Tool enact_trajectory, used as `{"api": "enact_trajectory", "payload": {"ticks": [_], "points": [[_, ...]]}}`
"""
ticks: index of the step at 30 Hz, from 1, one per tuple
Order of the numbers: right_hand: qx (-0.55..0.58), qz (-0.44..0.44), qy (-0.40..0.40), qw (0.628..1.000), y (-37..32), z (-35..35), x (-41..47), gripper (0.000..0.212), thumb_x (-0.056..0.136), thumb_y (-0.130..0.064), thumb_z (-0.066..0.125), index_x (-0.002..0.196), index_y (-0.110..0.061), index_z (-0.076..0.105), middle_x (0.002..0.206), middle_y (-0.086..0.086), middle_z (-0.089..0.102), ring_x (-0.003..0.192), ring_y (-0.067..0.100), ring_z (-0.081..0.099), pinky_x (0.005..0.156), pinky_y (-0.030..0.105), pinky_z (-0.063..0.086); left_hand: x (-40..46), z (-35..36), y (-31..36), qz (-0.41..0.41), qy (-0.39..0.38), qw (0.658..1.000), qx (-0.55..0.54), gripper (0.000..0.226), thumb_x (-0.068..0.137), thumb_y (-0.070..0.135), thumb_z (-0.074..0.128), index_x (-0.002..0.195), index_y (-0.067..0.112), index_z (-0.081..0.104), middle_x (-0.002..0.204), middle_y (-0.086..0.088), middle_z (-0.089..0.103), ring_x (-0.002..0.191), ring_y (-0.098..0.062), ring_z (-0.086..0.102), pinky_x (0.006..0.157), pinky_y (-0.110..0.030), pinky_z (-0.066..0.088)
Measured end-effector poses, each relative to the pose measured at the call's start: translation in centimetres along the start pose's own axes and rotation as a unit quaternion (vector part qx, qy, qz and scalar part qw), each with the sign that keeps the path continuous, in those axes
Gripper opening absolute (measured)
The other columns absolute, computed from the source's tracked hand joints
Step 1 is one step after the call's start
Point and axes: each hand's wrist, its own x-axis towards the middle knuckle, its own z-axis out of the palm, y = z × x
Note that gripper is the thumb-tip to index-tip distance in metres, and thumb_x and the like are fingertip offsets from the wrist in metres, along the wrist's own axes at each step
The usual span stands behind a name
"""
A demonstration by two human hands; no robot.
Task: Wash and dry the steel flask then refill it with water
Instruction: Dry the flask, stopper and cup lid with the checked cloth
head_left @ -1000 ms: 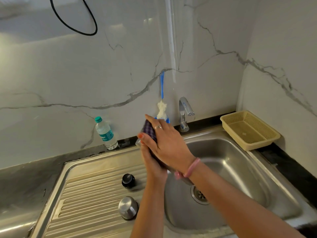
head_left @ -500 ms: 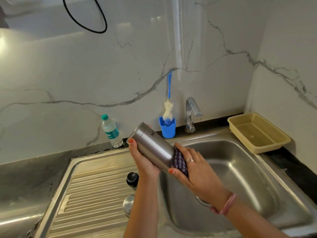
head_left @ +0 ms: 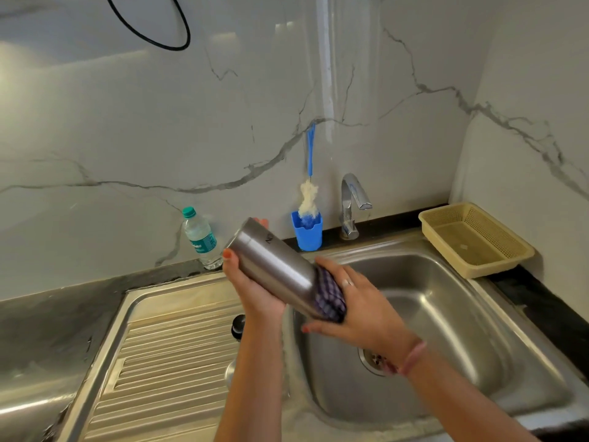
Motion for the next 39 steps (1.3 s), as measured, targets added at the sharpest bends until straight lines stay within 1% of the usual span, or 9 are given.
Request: {"api": "enact_trajectory", "payload": {"ticks": [6, 10, 14, 18, 23, 27, 30, 36, 39], "points": [[0.003, 0.052, 0.054, 0.997, 2.1, 1.3, -2.5, 0.092, 0.064, -0.062, 0.074, 0.142, -0.042, 0.028, 0.127, -0.018, 0.05, 0.107, 0.001, 0.052, 0.09, 0.016, 0.041, 0.1, 0.0, -1.0, -0.029, 0.016, 0.999, -0.024, 0.071, 0.05, 0.08, 0.075, 0.103, 0.032, 0.077, 0.102, 0.005, 0.074, 0.1, -0.017, 0.07, 0.086, -0.042, 0.056], [-0.122, 0.025, 0.146, 0.981, 2.9, 1.3, -2.2, 0.085, 0.066, -0.058, 0.07, 0.139, -0.029, 0.038, 0.12, -0.003, 0.057, 0.097, 0.016, 0.058, 0.085, 0.03, 0.052, -0.8, 0.8, -1.4, -0.095, 0.154, 0.983, 0.044, 0.117, 0.032, 0.083, 0.08, 0.131, 0.027, 0.054, 0.111, -0.005, 0.068, 0.1, -0.022, 0.068, 0.084, -0.039, 0.057], [-0.183, -0.018, 0.104, 0.978, 3.0, 0.5, -1.7, 0.088, 0.074, -0.073, 0.05, 0.145, -0.028, 0.027, 0.125, 0.003, 0.054, 0.104, 0.021, 0.057, 0.089, 0.042, 0.053, -1.3, 0.9, -1.9, -0.088, 0.197, 0.976, -0.006, 0.069, 0.07, 0.073, 0.063, 0.125, 0.032, 0.053, 0.116, -0.005, 0.068, 0.116, -0.032, 0.063, 0.09, -0.045, 0.055], [-0.122, -0.032, 0.084, 0.988, 0.2, 0.1, -0.6, 0.094, 0.079, -0.086, 0.027, 0.148, -0.022, 0.025, 0.131, 0.003, 0.052, 0.113, 0.02, 0.053, 0.096, 0.04, 0.048, -1.6, 1.4, -2.2, -0.087, 0.116, 0.989, 0.007, 0.094, 0.048, 0.084, 0.074, 0.115, 0.019, 0.06, 0.094, -0.003, 0.073, 0.09, -0.022, 0.069, 0.076, -0.033, 0.058], [-0.022, -0.005, 0.129, 0.991, -5.8, -1.7, 4.0, 0.087, 0.084, -0.077, 0.009, 0.147, -0.022, 0.032, 0.128, 0.004, 0.053, 0.114, 0.02, 0.053, 0.099, 0.04, 0.045, -2.8, 1.7, -3.5, -0.104, 0.014, 0.994, 0.038, 0.1, 0.065, 0.078, 0.07, 0.139, 0.014, 0.05, 0.136, -0.009, 0.06, 0.129, -0.026, 0.054, 0.101, -0.036, 0.047], [-0.038, -0.023, 0.153, 0.987, -7.6, -2.2, 5.7, 0.08, 0.086, -0.074, 0.013, 0.146, -0.025, 0.033, 0.129, 0.001, 0.054, 0.117, 0.017, 0.052, 0.102, 0.037, 0.043, -2.3, 1.4, -3.6, -0.111, -0.03, 0.993, 0.011, 0.077, 0.064, 0.071, 0.078, 0.127, 0.029, 0.064, 0.129, -0.002, 0.065, 0.125, -0.023, 0.056, 0.103, -0.04, 0.044], [-0.017, -0.035, 0.16, 0.986, -6.7, -1.2, 4.0, 0.073, 0.091, -0.069, 0.016, 0.149, -0.025, 0.027, 0.135, 0.001, 0.05, 0.121, 0.016, 0.048, 0.106, 0.034, 0.039, -1.9, 0.6, -3.3, -0.103, -0.015, 0.994, 0.014, 0.094, 0.064, 0.066, 0.082, 0.137, 0.015, 0.054, 0.134, -0.009, 0.06, 0.128, -0.027, 0.051, 0.109, -0.045, 0.038], [-0.057, -0.036, 0.107, 0.992, 0.0, 1.2, -2.0, 0.067, 0.096, -0.064, 0.027, 0.148, -0.022, 0.03, 0.131, 0.001, 0.054, 0.111, 0.018, 0.054, 0.095, 0.038, 0.047, -1.8, -0.2, -2.0, -0.094, 0.009, 0.996, -0.003, 0.075, 0.042, 0.076, 0.082, 0.098, 0.027, 0.077, 0.096, -0.002, 0.074, 0.086, -0.02, 0.066, 0.075, -0.033, 0.057], [-0.045, -0.007, 0.112, 0.993, 1.0, 2.0, -4.0, 0.063, 0.096, -0.063, 0.027, 0.146, -0.025, 0.029, 0.128, -0.002, 0.055, 0.109, 0.012, 0.053, 0.094, 0.038, 0.05, -1.6, -0.6, -1.5, -0.084, -0.01, 0.996, -0.003, 0.071, 0.043, 0.079, 0.079, 0.095, 0.031, 0.078, 0.093, 0.001, 0.074, 0.086, -0.023, 0.064, 0.074, -0.036, 0.054]]}}
